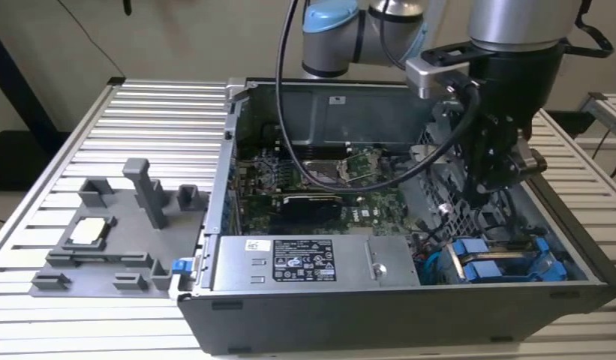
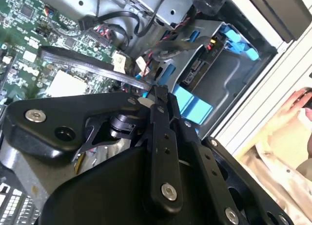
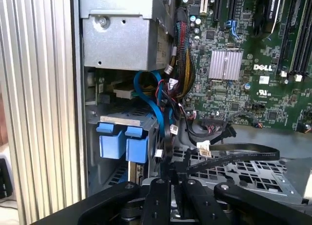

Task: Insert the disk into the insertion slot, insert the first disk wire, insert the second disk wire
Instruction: 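Insert the second disk wire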

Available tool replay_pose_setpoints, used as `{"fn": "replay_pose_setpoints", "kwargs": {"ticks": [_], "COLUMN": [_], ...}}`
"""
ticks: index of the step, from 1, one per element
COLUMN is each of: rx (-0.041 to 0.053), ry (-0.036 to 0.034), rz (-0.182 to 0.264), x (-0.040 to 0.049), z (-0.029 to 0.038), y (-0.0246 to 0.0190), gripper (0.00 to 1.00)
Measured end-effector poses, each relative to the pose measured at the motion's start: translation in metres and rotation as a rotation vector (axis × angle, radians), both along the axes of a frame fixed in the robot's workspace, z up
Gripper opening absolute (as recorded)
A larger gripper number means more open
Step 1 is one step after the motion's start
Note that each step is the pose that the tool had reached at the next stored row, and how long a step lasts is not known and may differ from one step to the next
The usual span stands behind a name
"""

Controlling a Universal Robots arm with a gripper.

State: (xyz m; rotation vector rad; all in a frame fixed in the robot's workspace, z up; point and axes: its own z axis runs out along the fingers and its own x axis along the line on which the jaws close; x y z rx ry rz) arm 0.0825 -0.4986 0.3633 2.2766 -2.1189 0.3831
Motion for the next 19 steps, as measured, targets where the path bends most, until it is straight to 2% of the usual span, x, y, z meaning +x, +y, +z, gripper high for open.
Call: {"fn": "replay_pose_setpoints", "kwargs": {"ticks": [3,9,11,13,16,17,19], "rx": [0.0000,0.0000,0.0000,-0.0004,0.0013,0.0135,0.0506], "ry": [0.0047,0.0114,0.0128,0.0132,0.0134,0.0133,0.0133], "rz": [0.000,0.000,0.000,0.000,0.000,0.000,0.000], "x": [0.0043,0.0091,0.0101,0.0103,0.0104,0.0105,0.0104], "z": [-0.0003,-0.0010,-0.0011,-0.0011,-0.0011,-0.0012,-0.0012], "y": [-0.0088,-0.0310,-0.0364,-0.0390,-0.0392,-0.0392,-0.0392], "gripper": [0.16,0.16,0.16,0.16,0.16,0.16,0.16]}}
